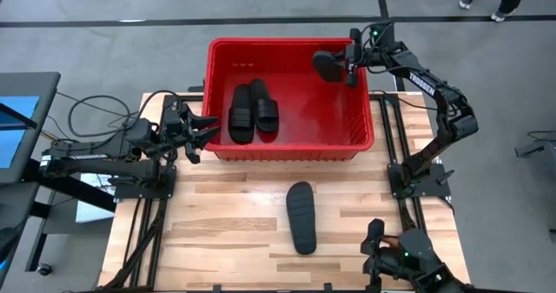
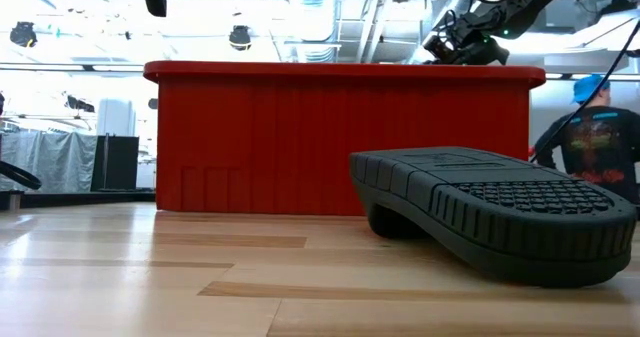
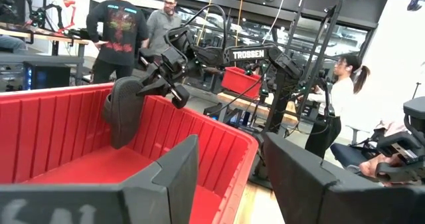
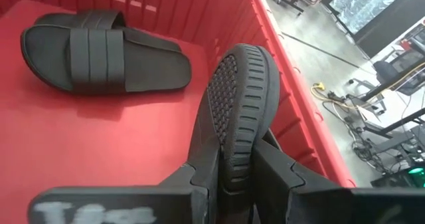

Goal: Pick and place slides into bin
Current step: Put the black slide into the red bin

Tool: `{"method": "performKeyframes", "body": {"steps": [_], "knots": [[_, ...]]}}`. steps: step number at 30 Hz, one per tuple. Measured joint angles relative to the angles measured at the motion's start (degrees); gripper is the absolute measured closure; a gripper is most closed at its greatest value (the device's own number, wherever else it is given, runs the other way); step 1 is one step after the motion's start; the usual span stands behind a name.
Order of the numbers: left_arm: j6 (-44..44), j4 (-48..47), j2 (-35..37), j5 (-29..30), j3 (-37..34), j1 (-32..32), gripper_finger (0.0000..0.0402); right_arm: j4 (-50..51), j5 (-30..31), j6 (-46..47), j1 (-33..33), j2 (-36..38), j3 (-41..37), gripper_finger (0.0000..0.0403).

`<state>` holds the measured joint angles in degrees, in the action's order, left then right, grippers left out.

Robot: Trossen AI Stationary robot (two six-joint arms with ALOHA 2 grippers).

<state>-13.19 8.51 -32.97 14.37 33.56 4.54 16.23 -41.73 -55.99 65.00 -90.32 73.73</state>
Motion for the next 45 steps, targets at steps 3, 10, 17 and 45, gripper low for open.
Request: {"method": "performKeyframes", "body": {"steps": [3,10,17,45], "knots": [[0.0,0.0,0.0,0.0,0.0,0.0,0.0239,0.0,0.0,0.0,-0.1,0.0,0.0,0.0342],[0.0,0.0,0.0,0.0,0.0,0.0,0.0239,0.0,0.0,0.0,-0.1,0.0,0.0,0.0342],[0.1,0.0,0.0,0.0,0.0,0.0,0.0239,0.6,-0.1,0.0,-0.1,0.0,0.0,0.0341],[0.1,0.0,0.0,0.0,0.0,0.0,0.0239,4.2,2.8,-0.2,-0.1,0.0,0.0,0.0256]]}}
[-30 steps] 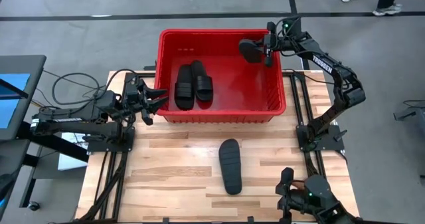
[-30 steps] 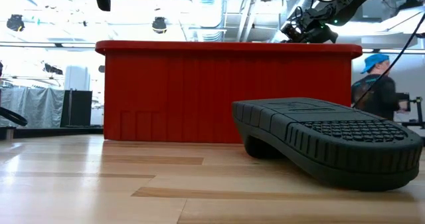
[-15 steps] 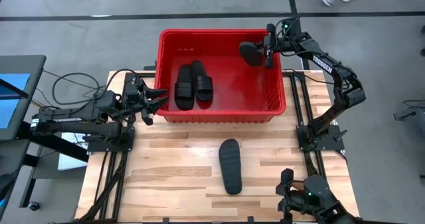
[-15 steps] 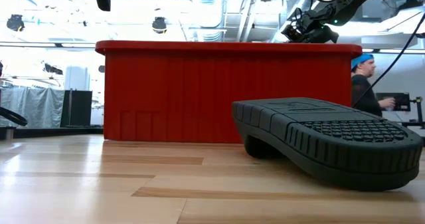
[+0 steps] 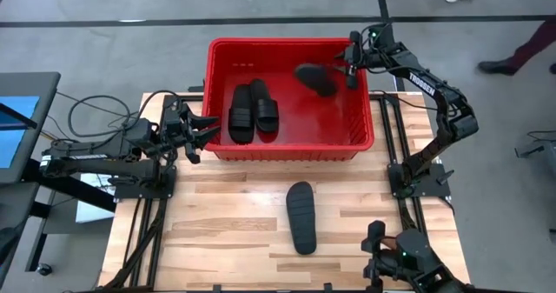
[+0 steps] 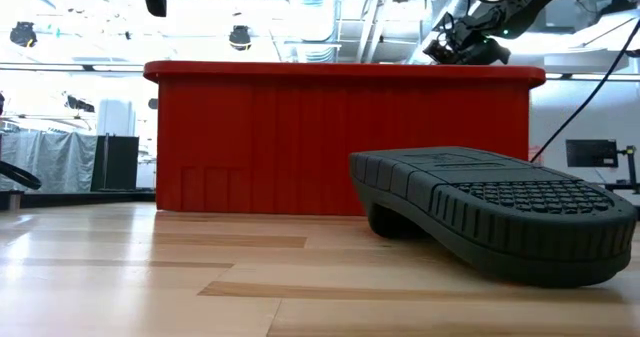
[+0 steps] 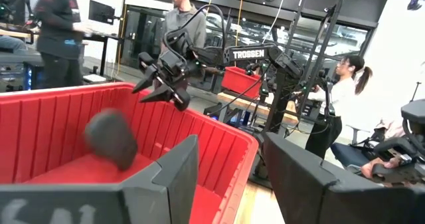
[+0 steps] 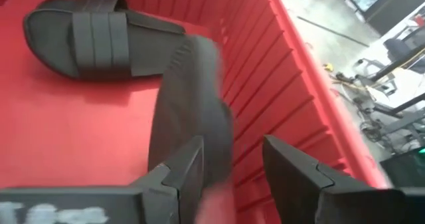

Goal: Pick and place slides into bin
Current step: Put the black slide into the red bin

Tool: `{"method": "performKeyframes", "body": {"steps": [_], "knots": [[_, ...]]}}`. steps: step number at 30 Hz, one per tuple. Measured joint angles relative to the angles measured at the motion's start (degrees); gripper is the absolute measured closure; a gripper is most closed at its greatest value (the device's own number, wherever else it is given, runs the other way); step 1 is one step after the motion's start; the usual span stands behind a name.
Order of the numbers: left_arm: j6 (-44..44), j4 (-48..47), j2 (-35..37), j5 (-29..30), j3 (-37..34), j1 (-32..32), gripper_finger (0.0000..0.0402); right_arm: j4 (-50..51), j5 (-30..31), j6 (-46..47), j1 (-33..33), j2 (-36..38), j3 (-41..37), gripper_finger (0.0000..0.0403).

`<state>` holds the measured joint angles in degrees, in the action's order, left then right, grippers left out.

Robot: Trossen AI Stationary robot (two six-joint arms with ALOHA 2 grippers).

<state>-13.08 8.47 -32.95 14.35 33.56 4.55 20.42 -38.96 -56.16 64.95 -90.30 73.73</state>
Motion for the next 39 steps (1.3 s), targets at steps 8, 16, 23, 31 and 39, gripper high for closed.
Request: {"method": "performKeyframes", "body": {"steps": [8,16,23,31,39], "knots": [[0.0,0.0,0.0,0.0,0.0,0.0,0.0239,2.9,0.0,-1.3,0.0,0.0,0.0,0.0272],[0.0,0.0,0.0,0.0,0.0,0.0,0.0239,2.5,0.2,-1.3,-1.0,0.0,0.0,0.0278],[0.0,0.0,0.0,0.0,0.0,0.0,0.0239,-1.1,1.0,-1.3,-3.0,0.0,0.0,0.028],[0.0,-0.1,0.0,0.0,0.0,0.0,0.0239,-2.8,5.4,-1.0,-6.5,0.0,0.4,0.0282],[0.0,-0.1,0.0,0.0,0.0,0.0,0.0239,-1.9,12.1,6.7,-12.5,0.1,6.1,0.0282]]}}
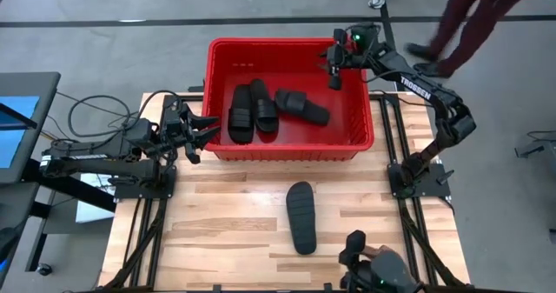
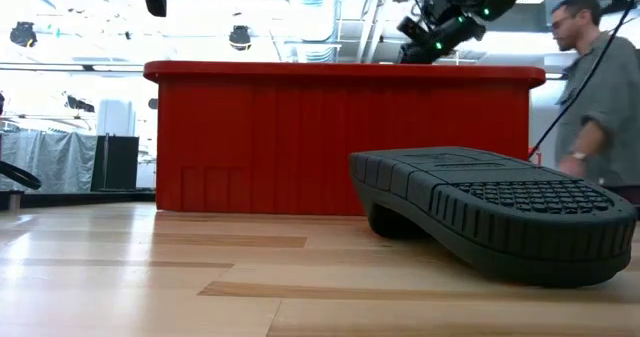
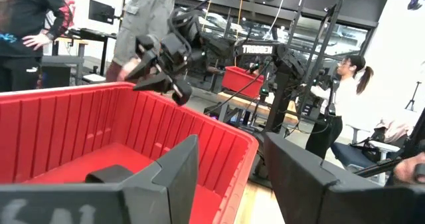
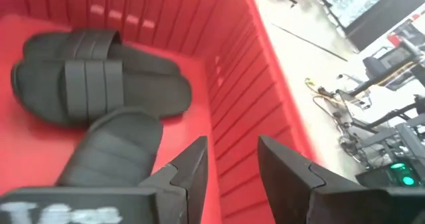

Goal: Pick and place slides into bin
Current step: Put the black slide into the red bin

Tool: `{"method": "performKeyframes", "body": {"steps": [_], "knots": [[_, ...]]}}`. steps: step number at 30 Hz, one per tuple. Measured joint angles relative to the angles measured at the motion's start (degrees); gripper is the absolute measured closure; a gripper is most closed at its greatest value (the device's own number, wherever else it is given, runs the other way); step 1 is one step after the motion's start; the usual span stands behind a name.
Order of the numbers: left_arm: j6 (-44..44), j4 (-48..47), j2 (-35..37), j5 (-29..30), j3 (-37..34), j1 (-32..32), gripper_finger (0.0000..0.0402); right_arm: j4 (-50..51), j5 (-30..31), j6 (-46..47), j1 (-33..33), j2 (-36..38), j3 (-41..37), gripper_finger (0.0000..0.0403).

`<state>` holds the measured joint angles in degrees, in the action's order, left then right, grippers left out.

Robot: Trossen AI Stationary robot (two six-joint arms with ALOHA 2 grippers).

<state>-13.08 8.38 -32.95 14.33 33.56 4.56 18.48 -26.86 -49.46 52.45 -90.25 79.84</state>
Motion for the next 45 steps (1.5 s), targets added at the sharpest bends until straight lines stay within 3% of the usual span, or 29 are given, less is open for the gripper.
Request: {"method": "performKeyframes", "body": {"steps": [7,20,29,37,42,45], "knots": [[0.0,0.0,0.0,0.0,0.0,0.0,0.0239,11.1,6.2,3.0,-5.8,0.8,8.8,0.0282],[-0.1,0.1,0.0,-2.9,0.0,0.0,0.0239,33.8,6.2,12.4,-13.7,0.8,20.3,0.0291],[-0.4,0.1,0.0,-12.7,0.0,0.0,0.0239,46.4,5.7,18.4,-19.3,1.3,20.3,0.0325],[-4.2,0.1,0.0,-15.6,0.0,0.0,0.0239,44.7,10.7,20.0,-24.3,10.0,20.3,0.0382],[-5.0,0.7,-0.1,-15.2,0.0,0.0,0.0239,44.9,11.2,28.5,-29.7,17.8,20.2,0.0398],[-5.4,2.2,-0.1,-13.8,0.0,0.0,0.0239,44.9,16.1,35.0,-35.5,22.3,19.8,0.0396]]}}
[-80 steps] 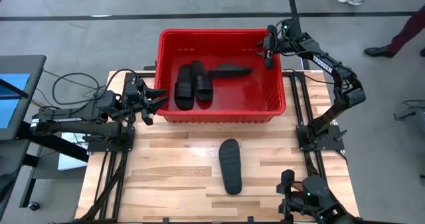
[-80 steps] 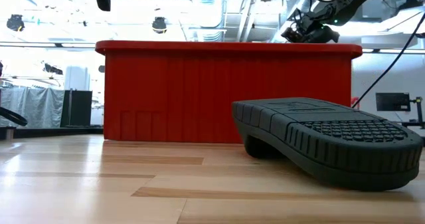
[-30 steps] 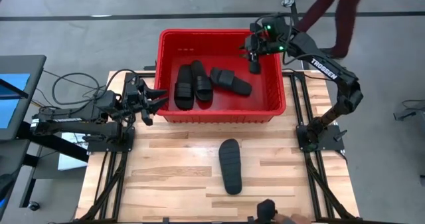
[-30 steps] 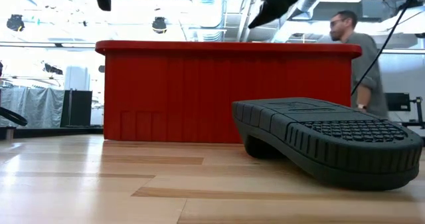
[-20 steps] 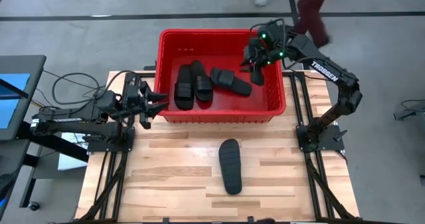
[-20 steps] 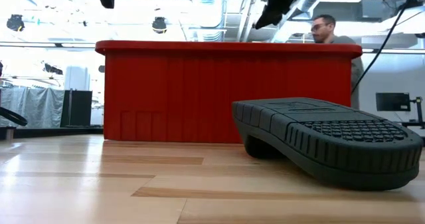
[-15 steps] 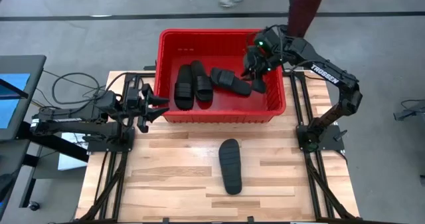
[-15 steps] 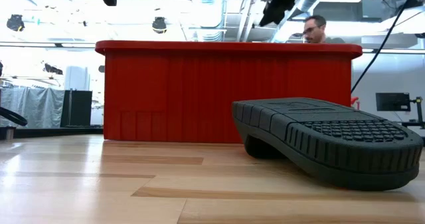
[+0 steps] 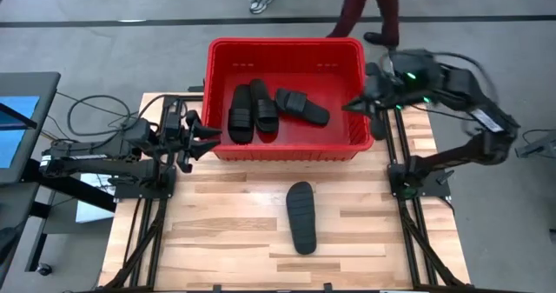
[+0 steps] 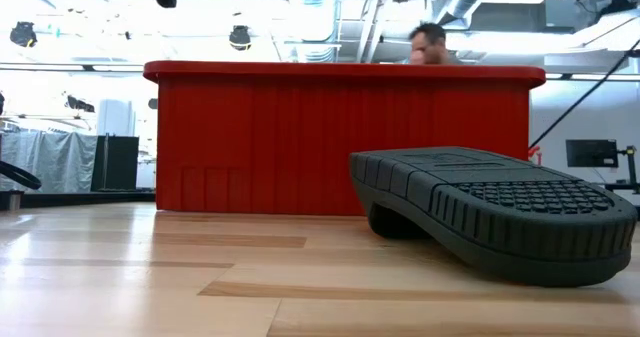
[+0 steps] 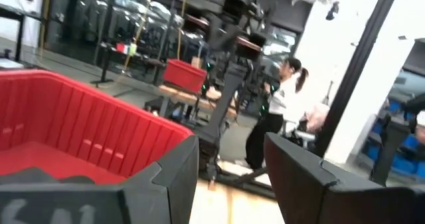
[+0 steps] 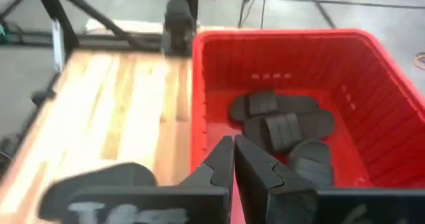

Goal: Pick and place slides into bin
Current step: Put the black slide into the red bin

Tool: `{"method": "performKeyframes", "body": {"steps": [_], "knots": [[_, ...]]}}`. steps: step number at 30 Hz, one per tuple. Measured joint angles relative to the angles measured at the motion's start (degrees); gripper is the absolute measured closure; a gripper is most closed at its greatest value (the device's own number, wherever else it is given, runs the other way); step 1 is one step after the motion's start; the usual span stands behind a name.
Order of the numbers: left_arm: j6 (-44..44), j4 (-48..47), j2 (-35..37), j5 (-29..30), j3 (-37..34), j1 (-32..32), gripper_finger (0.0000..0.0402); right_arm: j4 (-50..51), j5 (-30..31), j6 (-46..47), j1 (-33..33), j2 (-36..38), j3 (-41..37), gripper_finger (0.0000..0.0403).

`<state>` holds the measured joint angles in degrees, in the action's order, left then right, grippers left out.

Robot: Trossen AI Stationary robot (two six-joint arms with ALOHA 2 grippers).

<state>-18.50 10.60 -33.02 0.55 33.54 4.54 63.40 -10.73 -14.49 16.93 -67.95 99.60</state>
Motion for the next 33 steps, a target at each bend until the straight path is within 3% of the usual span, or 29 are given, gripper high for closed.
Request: {"method": "performKeyframes", "body": {"steps": [9,16,27,33], "knots": [[-1.8,3.1,0.0,2.8,0.0,0.0,0.0239,-0.4,30.3,30.0,-21.8,7.5,-4.5,0.0399],[-2.5,4.0,0.0,2.8,0.0,0.0,0.0239,2.7,35.1,54.0,-35.6,8.0,-12.8,0.0402],[-2.1,2.5,1.8,-2.7,0.0,0.0,0.0239,-4.4,67.9,101.6,-62.1,6.1,-35.1,0.0402],[-2.2,1.7,2.5,-7.9,0.0,0.0,0.0239,-16.7,68.8,119.2,-63.6,-2.0,-46.5,0.0402]]}}
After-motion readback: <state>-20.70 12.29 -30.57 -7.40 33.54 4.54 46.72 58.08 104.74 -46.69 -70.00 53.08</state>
